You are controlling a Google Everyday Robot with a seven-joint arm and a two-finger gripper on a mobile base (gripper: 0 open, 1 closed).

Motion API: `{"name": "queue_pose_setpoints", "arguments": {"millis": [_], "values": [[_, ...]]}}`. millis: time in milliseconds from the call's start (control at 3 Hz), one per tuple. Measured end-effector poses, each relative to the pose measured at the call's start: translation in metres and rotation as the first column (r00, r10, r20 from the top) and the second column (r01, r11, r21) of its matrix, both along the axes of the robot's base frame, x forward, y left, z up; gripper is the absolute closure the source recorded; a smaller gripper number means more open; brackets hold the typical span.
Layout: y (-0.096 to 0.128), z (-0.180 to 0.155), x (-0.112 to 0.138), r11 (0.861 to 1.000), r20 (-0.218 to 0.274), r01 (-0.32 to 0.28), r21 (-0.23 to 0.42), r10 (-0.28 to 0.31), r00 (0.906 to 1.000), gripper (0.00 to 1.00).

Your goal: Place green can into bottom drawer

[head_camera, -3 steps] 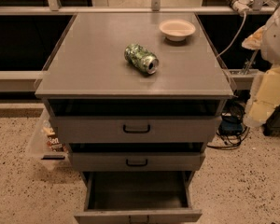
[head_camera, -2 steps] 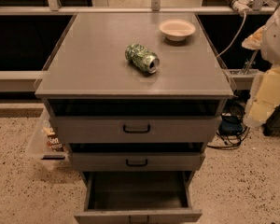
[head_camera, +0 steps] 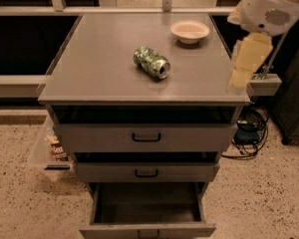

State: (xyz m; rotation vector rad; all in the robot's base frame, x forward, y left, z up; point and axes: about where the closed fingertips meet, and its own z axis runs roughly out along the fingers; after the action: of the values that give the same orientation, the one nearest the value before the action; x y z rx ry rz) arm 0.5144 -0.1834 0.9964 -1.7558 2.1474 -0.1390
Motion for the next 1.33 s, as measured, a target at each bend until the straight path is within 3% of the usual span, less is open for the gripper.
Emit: {"name": "queue_pose_setpoints", "arguments": {"millis": [333, 667, 1000, 1333], "values": [[0.046, -0.001, 0.055, 0.993, 0.0, -0.105, 0.045, 0.105, 0.9945, 0.0], [0.09, -0.019, 0.095, 0.977, -0.022, -0.185, 0.103, 0.188, 0.9819, 0.0], [0.094, -0.02, 0.102, 0.976, -0.011, -0.185, 0.11, 0.188, 0.9822, 0.0], [0.084, -0.03, 0.107, 0.98, -0.003, -0.114, 0.163, 0.116, 0.9933, 0.0]]}}
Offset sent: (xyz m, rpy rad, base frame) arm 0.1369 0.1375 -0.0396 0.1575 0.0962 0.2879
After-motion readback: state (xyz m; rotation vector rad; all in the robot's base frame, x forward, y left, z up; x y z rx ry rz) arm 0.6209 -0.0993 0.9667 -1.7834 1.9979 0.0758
